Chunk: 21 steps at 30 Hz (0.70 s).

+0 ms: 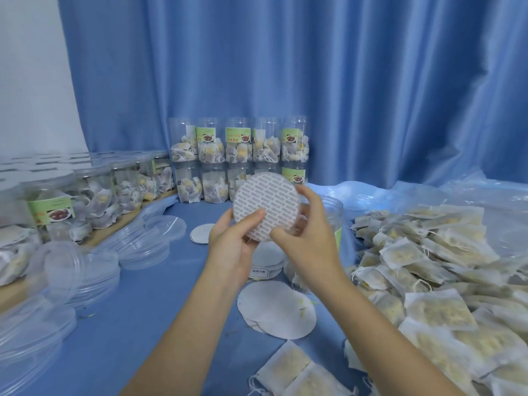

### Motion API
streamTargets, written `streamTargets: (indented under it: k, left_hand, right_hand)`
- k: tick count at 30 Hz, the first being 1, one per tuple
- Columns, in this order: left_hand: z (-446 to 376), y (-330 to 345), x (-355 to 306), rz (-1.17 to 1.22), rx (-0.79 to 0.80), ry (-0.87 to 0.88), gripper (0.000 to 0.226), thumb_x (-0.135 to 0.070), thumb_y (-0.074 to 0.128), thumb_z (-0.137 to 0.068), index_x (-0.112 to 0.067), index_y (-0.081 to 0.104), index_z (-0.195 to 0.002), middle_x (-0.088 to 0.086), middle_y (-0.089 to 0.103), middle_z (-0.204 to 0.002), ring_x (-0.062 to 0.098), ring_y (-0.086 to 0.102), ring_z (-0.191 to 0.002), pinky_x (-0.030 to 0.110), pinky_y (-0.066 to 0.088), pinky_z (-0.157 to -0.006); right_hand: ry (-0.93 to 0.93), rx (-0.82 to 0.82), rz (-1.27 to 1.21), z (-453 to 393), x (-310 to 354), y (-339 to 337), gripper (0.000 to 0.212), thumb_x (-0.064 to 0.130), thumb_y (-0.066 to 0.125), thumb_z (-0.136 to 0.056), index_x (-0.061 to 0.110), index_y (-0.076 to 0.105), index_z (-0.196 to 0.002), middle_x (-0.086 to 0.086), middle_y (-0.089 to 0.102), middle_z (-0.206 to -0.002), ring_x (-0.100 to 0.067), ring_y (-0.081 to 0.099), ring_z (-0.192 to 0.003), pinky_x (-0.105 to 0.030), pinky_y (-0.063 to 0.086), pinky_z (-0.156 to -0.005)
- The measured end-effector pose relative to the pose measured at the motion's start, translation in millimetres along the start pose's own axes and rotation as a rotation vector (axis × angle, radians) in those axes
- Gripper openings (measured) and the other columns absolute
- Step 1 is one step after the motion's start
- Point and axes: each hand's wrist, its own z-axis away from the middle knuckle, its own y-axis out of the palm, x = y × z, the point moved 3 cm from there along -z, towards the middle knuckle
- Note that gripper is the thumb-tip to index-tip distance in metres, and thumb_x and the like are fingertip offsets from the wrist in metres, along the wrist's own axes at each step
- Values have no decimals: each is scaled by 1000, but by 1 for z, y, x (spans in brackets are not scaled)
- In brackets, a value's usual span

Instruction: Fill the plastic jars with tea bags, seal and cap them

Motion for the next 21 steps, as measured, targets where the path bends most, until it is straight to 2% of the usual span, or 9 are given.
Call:
streamTargets:
  k: [2, 4, 7, 10, 12, 14, 17, 19, 21]
  left_hand:
    - [-3, 15, -12, -69, 20, 70, 34, 5, 67, -76, -6, 60, -108, 7, 74, -95, 20, 71, -87, 34, 59, -73]
    - [-5, 31, -23, -145, 63, 138, 32, 5, 69, -75, -11, 59, -101, 2, 74, -85, 15, 71, -78, 28, 57, -64]
    - [-2, 57, -25, -293, 132, 203, 29, 4, 72, -73, -13, 57, -90, 0, 73, -80, 15, 70, -73, 26, 56, -60]
    - [3, 79, -14, -474, 157, 262, 20, 0, 73, -75, -14, 63, -84, 2, 72, -82, 16, 68, -79, 31, 58, -71]
    - [6, 92, -7, -501, 205, 248, 10, -15, 72, -79, -17, 68, -88, -2, 72, -85, 11, 67, -83, 32, 55, -78]
    - [5, 99, 0, -413, 257, 169, 29, -43, 61, -84, -20, 70, -98, -5, 73, -98, 8, 65, -97, 28, 48, -87]
    - [-3, 89, 5, -272, 99, 297, 27, -36, 50, -84, -21, 65, -101, -5, 67, -111, 1, 58, -105, 18, 40, -89]
    - [-5, 75, 15, -447, 3, 413, 42, -23, 49, -69, -28, 56, -110, -8, 53, -122, -5, 48, -110, 12, 38, -89]
    - [-10, 59, 37, -637, 30, 310, 66, -22, 51, -62, -34, 41, -127, -6, 38, -135, 3, 40, -120, 24, 39, -95]
  right_hand:
    - [-259, -69, 440, -3, 10, -7, 90, 23, 74, -72, 11, 24, -146, -4, 36, -140, -16, 38, -127, -19, 35, -99]
    - [-366, -146, 649, -6, 16, -19, 106, 40, 79, -68, 0, 19, -146, -18, 22, -149, -29, 29, -135, -31, 30, -108]
    - [-386, -254, 677, -12, 19, -43, 112, 50, 79, -65, 0, 21, -146, -21, 31, -144, -34, 37, -128, -39, 36, -104]
    - [-416, -287, 689, -17, 14, -61, 113, 44, 80, -63, 6, 16, -149, -15, 37, -136, -25, 44, -115, -30, 41, -89]
    - [-362, -228, 643, -18, 9, -70, 117, 38, 78, -62, 28, 2, -150, -2, 34, -130, -11, 47, -94, -24, 43, -70]
    - [-275, -175, 565, -20, 5, -75, 118, 38, 75, -61, 52, -9, -142, 2, 33, -124, -7, 45, -72, -25, 42, -61]
    - [-150, -219, 504, -24, -3, -82, 110, 48, 71, -61, 61, -6, -138, -4, 38, -115, -4, 44, -70, -26, 40, -65]
    - [-72, -234, 484, -27, -8, -88, 107, 54, 69, -61, 60, -4, -138, -3, 40, -105, -4, 45, -73, -29, 40, -68]
    - [-10, -177, 498, -28, -12, -91, 105, 56, 70, -61, 60, -1, -138, -3, 40, -100, -15, 50, -81, -33, 44, -74]
